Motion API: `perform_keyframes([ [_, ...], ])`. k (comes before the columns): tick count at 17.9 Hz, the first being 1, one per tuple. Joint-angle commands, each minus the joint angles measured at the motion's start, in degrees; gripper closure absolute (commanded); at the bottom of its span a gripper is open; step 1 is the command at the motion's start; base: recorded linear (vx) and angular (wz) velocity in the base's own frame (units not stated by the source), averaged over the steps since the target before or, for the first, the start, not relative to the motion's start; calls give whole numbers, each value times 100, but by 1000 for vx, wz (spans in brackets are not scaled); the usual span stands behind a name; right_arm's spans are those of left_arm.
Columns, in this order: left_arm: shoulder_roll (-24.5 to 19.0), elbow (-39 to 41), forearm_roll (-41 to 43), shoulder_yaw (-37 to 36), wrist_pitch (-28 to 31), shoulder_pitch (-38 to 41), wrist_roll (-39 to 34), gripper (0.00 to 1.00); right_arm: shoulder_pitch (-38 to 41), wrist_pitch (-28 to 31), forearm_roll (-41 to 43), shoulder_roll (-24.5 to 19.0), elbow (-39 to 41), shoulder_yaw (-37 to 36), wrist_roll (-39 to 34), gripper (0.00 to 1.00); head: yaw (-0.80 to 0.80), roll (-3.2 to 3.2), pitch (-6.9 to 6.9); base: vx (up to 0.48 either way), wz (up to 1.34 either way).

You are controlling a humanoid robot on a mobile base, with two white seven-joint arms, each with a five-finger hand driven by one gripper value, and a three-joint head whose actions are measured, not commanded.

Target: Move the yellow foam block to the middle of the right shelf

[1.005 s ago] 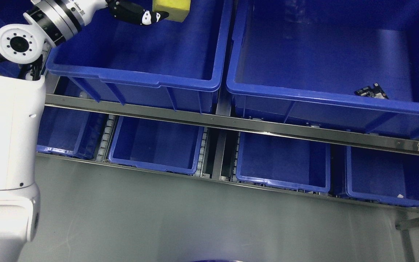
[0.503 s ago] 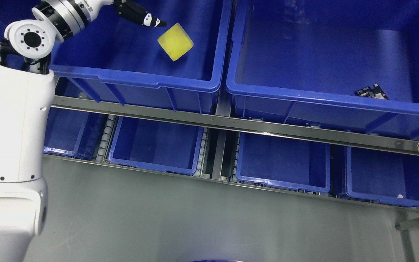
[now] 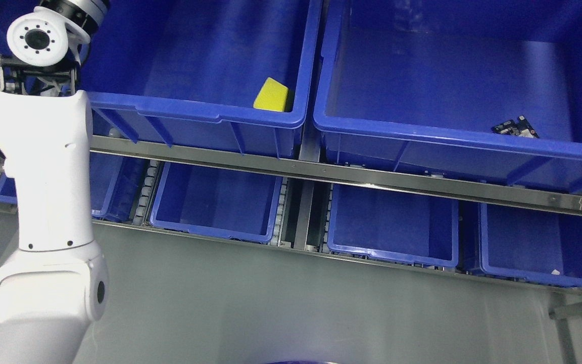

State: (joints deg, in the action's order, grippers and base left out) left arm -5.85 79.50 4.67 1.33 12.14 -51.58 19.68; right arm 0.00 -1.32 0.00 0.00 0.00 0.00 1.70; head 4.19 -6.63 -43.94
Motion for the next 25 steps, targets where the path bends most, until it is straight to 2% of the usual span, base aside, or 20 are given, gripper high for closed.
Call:
perform_keyframes([
  [1, 485, 557, -1460, 1098, 543, 568, -605, 0, 140, 18, -18, 100, 100, -70, -3, 0, 0, 0, 0, 0, 0],
  [7, 485, 953, -1530, 1159, 526, 904, -623, 0, 140, 18, -18, 100, 100, -70, -3, 0, 0, 0, 0, 0, 0],
  [25, 485, 936, -1539, 1212, 508, 877, -623, 0, 140, 18, -18, 100, 100, -70, -3, 0, 0, 0, 0, -3, -28],
])
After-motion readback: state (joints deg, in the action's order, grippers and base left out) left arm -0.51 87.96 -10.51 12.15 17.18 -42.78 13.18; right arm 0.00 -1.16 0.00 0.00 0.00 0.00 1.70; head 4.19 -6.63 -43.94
